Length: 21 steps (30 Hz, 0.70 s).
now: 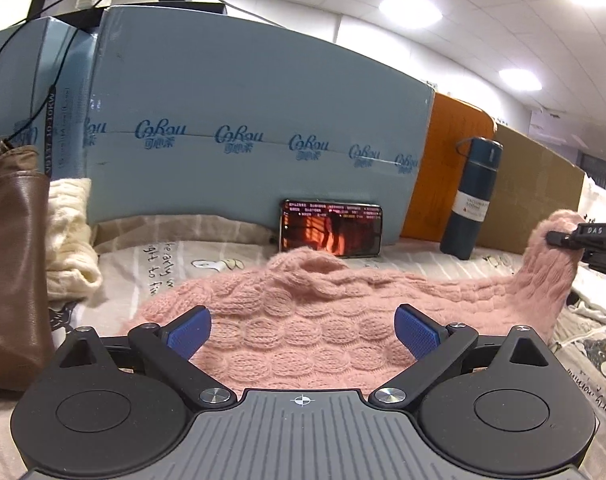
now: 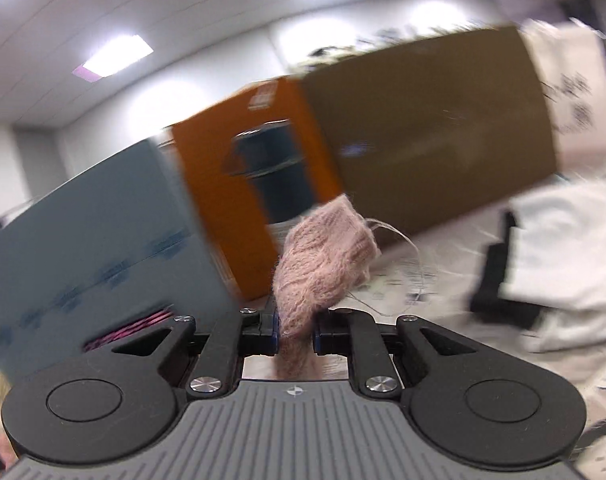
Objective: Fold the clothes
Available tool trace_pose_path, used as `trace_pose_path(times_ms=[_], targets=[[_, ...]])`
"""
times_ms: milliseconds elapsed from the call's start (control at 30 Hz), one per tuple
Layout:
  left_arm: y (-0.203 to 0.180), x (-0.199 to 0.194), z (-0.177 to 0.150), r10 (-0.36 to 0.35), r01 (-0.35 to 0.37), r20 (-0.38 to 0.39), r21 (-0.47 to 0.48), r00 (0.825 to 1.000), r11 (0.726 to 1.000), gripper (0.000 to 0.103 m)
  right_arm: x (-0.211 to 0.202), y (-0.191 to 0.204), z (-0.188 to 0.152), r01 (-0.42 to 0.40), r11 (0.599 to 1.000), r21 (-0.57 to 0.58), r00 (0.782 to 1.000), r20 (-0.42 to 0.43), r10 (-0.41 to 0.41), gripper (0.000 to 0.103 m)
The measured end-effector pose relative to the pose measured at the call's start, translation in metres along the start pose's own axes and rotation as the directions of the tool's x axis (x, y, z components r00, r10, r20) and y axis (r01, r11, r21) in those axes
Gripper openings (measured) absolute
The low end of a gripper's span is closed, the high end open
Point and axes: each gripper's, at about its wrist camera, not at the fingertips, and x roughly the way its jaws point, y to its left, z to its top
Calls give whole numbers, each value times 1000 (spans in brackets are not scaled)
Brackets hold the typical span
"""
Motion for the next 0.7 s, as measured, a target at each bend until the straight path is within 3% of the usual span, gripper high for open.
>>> trace_pose_path(times_ms=[267, 300, 333, 367, 467, 533, 633, 700], targets=[[1, -2, 0, -21, 21, 5, -8, 1000, 1000, 100, 10, 78, -55, -110, 951, -288, 991, -106, 83, 17], [1, -3, 0, -22, 22, 4, -9, 1000, 1000, 100, 11, 83, -59, -113, 947, -299, 990, -110, 84, 32], [1, -3, 0, -22, 22, 4, -11, 1000, 1000, 100, 11, 87, -62, -116, 943, -311, 990, -114, 84, 60], [1, -3, 0, -24, 24, 4, -14, 1000, 1000, 100, 11, 91, -66, -119, 939, -323, 989, -118, 85, 67], [3, -3, 0, -26, 26, 3, -25, 1000, 999, 100, 1, 100, -71, -184, 912, -367, 982, -117, 150, 69], [4, -2, 0, -17, 17, -1, -29, 1000, 999, 100, -1, 102, -72, -216, 919, -330, 973, -153, 174, 76], [7, 0, -1, 3, -3, -7, -40, 1000, 999, 100, 16, 99, -76, -286, 938, -194, 918, -338, 210, 76], [10, -1, 0, 17, -17, -2, -56, 1000, 998, 100, 16, 87, -74, -281, 954, -105, 907, -354, 228, 74]])
